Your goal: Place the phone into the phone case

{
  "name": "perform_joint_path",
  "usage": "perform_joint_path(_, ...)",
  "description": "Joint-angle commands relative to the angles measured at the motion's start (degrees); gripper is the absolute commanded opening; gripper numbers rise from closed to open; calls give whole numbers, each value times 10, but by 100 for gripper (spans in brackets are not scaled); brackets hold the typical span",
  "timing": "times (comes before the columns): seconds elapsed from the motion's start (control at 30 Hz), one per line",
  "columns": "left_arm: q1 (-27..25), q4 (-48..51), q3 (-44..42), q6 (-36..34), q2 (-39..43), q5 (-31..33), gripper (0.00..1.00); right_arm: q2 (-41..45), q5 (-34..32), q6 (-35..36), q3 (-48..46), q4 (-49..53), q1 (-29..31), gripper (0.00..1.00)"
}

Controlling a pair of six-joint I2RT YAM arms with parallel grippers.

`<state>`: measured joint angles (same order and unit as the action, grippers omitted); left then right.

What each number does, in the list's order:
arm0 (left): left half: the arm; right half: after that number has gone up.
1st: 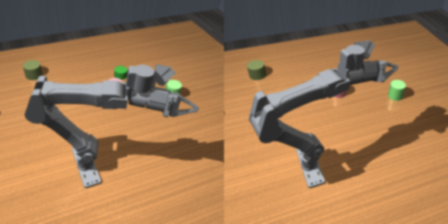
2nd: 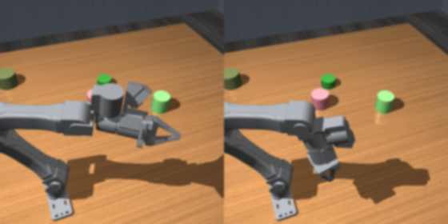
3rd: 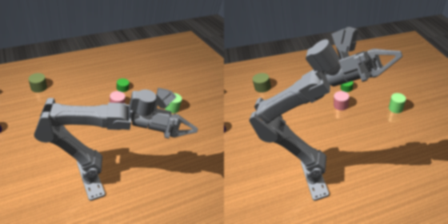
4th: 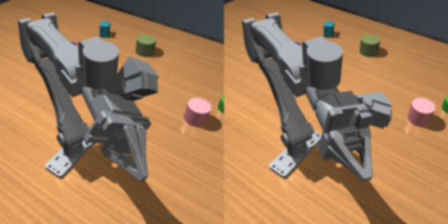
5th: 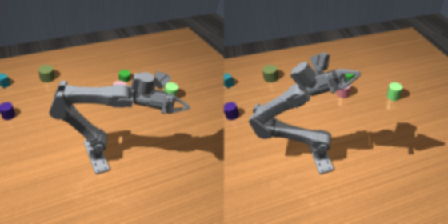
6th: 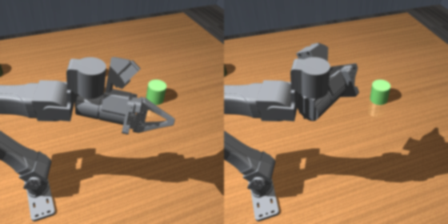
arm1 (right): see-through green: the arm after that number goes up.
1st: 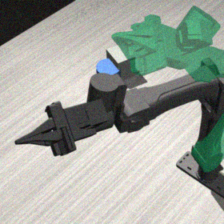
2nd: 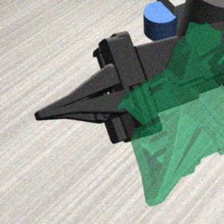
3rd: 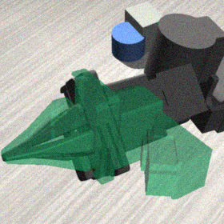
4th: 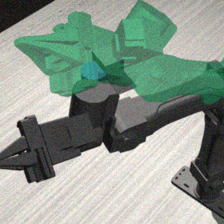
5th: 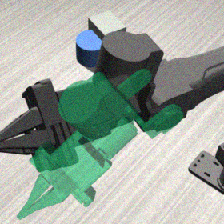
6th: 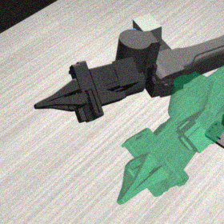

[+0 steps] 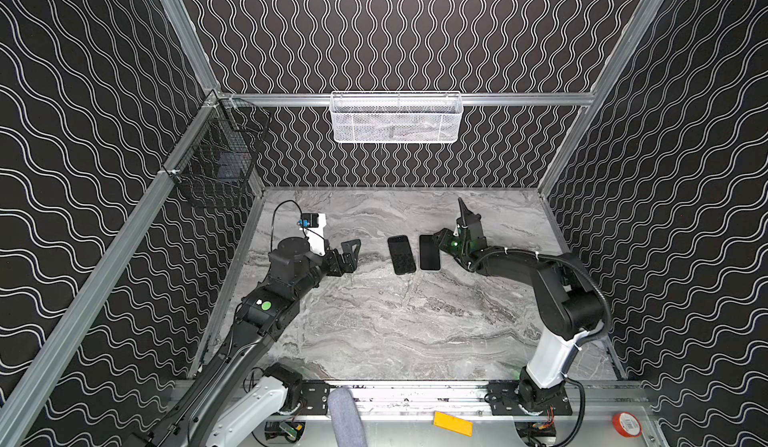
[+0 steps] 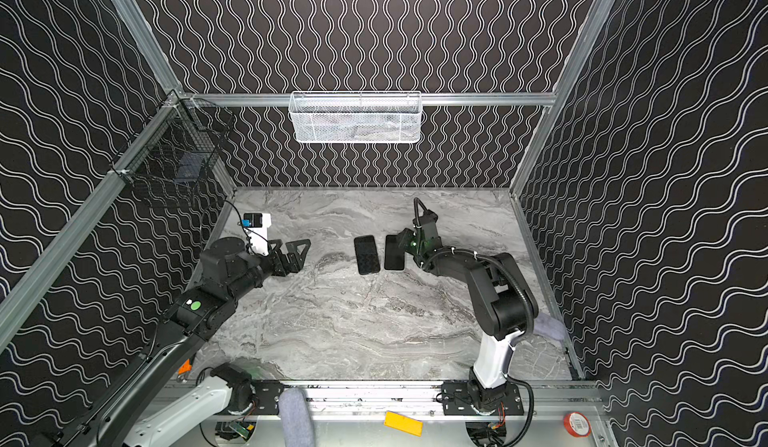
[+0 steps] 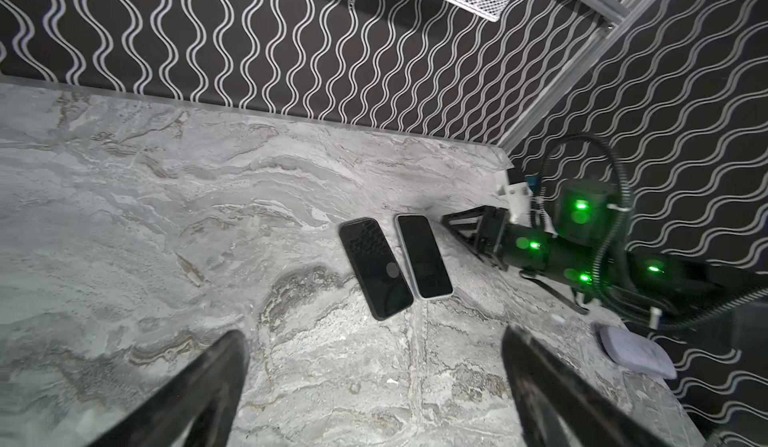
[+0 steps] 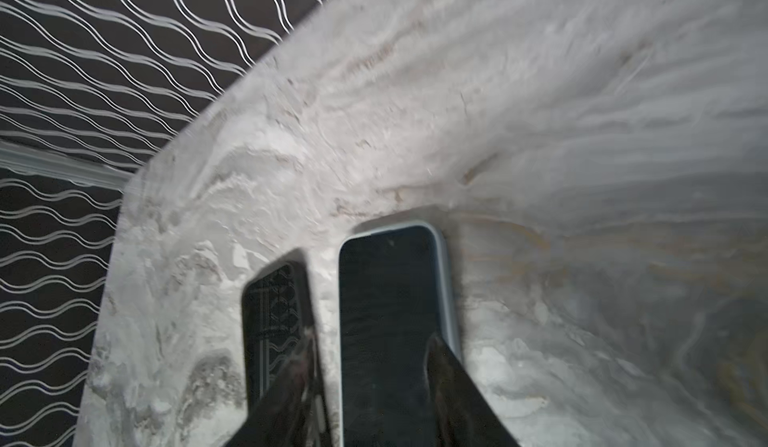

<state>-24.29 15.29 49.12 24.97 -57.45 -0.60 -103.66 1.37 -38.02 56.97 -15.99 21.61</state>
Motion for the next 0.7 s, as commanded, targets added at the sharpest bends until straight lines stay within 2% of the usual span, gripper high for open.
perform_joint_path(0.0, 1, 14, 17, -15, -7, 60, 98, 39, -71, 28, -13, 31, 1, 48)
perform_joint_path(0.2, 1, 70, 76, -2, -38, 252, 98, 147, -198, 88, -19, 58, 2, 49)
perform_joint_path(0.33, 1, 32, 81, -64, -67, 373, 98, 229, -321, 167, -26, 31, 1, 51)
perform_joint_path(0.47, 1, -157, -17, -193, -79, 397, 98, 298, -431, 294, -71, -75, -1, 53)
perform_joint_path(0.57, 3, -331, -118, -254, -78, 411, 99, 337, -491, 389, -135, -189, -5, 55)
perform_joint_path(0.63, 11, -391, -165, -280, -84, 385, 99, 361, -516, 437, -185, -262, -12, 56)
perform_joint_path(0.67, 14, -391, -175, -277, -93, 381, 98, 373, -518, 453, -213, -293, -18, 56)
